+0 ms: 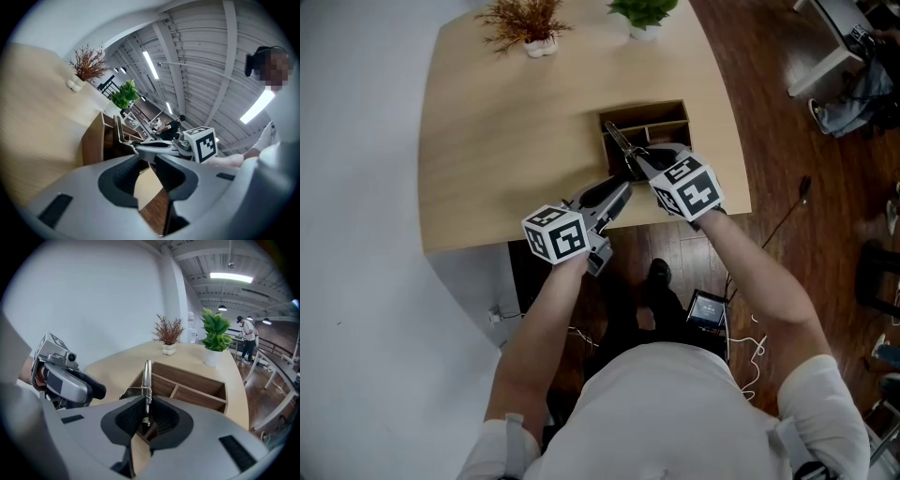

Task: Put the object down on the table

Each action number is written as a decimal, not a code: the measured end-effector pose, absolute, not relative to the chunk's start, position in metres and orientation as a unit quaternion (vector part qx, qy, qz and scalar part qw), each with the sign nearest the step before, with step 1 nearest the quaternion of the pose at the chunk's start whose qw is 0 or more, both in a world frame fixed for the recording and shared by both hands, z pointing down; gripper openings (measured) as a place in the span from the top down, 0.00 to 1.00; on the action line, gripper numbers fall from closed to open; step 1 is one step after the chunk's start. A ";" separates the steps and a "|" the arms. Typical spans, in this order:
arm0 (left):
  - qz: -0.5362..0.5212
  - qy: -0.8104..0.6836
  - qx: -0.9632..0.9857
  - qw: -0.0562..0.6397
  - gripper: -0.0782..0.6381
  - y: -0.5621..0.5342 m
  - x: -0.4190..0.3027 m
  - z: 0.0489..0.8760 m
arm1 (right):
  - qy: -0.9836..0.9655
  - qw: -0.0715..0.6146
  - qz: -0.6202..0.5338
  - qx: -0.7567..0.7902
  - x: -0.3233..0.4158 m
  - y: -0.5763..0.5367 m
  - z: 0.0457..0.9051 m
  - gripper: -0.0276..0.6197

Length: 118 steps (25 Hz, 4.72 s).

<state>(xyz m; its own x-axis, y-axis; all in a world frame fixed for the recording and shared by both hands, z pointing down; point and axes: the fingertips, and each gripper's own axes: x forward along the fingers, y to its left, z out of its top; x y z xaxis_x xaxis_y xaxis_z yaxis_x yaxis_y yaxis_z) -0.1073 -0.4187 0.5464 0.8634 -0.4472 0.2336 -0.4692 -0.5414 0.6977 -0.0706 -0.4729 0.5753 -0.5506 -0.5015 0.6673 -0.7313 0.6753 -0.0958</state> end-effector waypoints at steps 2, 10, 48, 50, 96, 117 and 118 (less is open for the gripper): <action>0.013 -0.261 0.878 0.402 0.78 -0.419 -0.107 0.547 | -0.861 0.322 0.171 0.355 -0.071 -0.472 0.577 0.91; 0.013 -0.267 0.875 0.403 0.78 -0.417 -0.112 0.547 | -0.869 0.345 0.134 0.329 -0.083 -0.461 0.576 0.91; -0.017 -0.281 0.895 0.348 0.78 -0.382 -0.127 0.494 | -0.849 0.347 0.143 0.371 -0.053 -0.418 0.545 0.76; -0.017 -0.282 0.897 0.340 0.78 -0.379 -0.127 0.489 | -0.847 0.338 0.147 0.382 -0.049 -0.415 0.538 0.76; -0.022 -0.220 0.929 0.296 0.89 -0.244 -0.123 0.399 | -0.854 0.179 0.182 0.453 -0.003 -0.276 0.421 0.95; -0.046 -0.233 0.917 0.321 0.89 -0.213 -0.156 0.405 | -0.841 0.141 0.204 0.481 0.009 -0.253 0.415 0.95; -0.047 -0.233 0.916 0.322 0.89 -0.212 -0.158 0.405 | -0.840 0.141 0.205 0.482 0.009 -0.254 0.414 0.95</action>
